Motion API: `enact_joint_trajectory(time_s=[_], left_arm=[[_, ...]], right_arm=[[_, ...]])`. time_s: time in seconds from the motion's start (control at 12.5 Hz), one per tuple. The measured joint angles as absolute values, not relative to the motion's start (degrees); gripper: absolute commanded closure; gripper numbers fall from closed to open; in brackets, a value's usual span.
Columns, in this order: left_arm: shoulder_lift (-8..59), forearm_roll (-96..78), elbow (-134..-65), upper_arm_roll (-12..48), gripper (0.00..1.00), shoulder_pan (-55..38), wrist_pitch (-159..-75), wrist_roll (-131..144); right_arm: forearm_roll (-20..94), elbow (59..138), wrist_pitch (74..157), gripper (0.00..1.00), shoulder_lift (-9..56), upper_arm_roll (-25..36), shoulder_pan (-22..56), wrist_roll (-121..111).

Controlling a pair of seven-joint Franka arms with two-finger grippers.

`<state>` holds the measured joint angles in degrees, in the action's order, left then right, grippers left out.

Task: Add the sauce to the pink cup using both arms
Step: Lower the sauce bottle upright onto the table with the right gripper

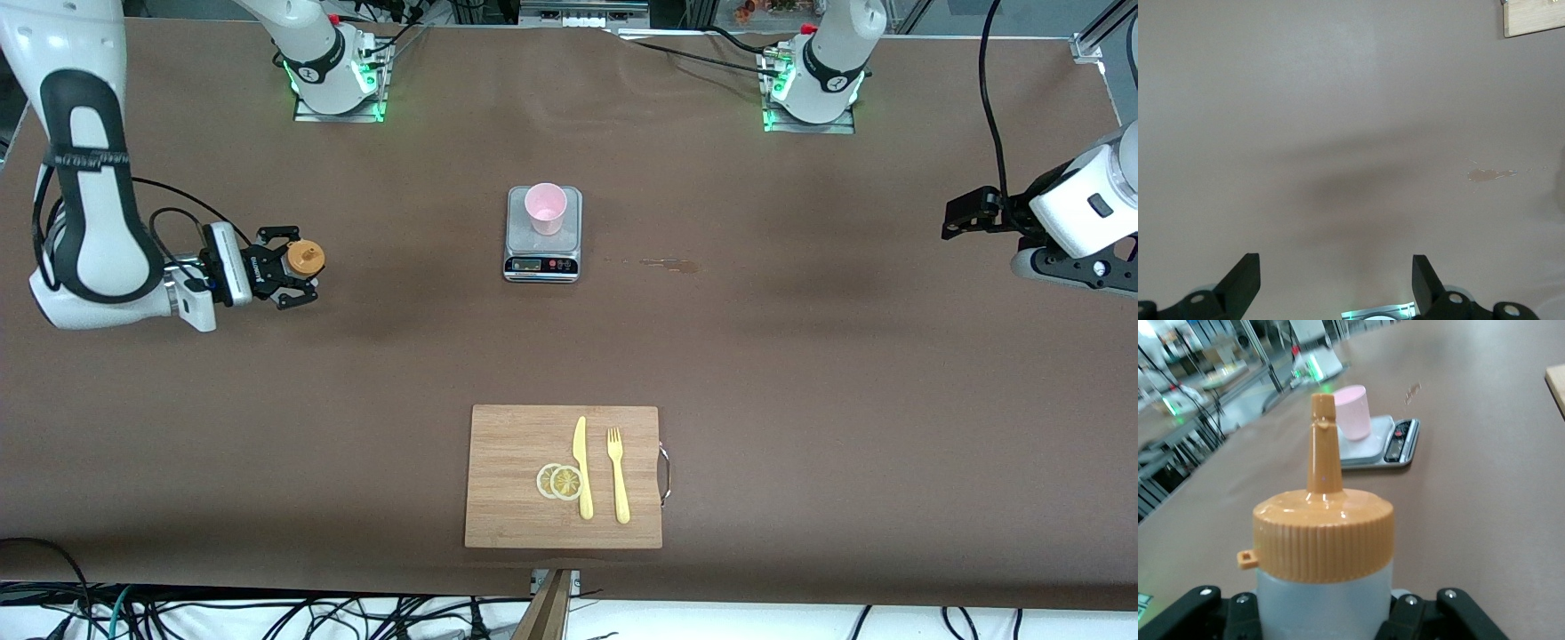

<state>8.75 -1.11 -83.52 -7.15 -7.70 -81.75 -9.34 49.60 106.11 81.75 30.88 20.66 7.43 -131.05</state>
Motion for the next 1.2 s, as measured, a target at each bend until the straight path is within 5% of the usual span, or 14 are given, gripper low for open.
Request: enact_joint_trajectory(time_s=[0.48, 0.56, 0.64, 0.72, 1.2], left_arm=[[8.77, -1.11, -83.5, -7.14, 0.0, -7.71, -81.73, -9.34], [8.77, -1.11, -83.5, -7.15, 0.0, -7.7, -81.73, -9.34], [8.77, -1.11, -83.49, -7.15, 0.0, -7.7, -81.73, -9.34], [8.78, -1.11, -83.5, -7.15, 0.0, -7.7, -81.73, -9.34], [8.82, -1.11, -83.5, -7.15, 0.0, -7.7, -81.72, -9.34]], right_arm=[[54.21, 92.88, 68.08, 0.93, 49.26, 22.38, -0.19, -146.32], [55.36, 91.14, 66.39, 0.83, 51.03, 22.39, -0.75, -147.14], [56.33, 89.27, 64.39, 0.59, 52.49, 22.38, -0.98, -147.25], [57.16, 87.86, 62.77, 0.04, 53.54, 22.37, -0.97, -147.25], [57.72, 86.08, 59.91, 0.0, 54.53, 22.4, -1.05, -147.17]])
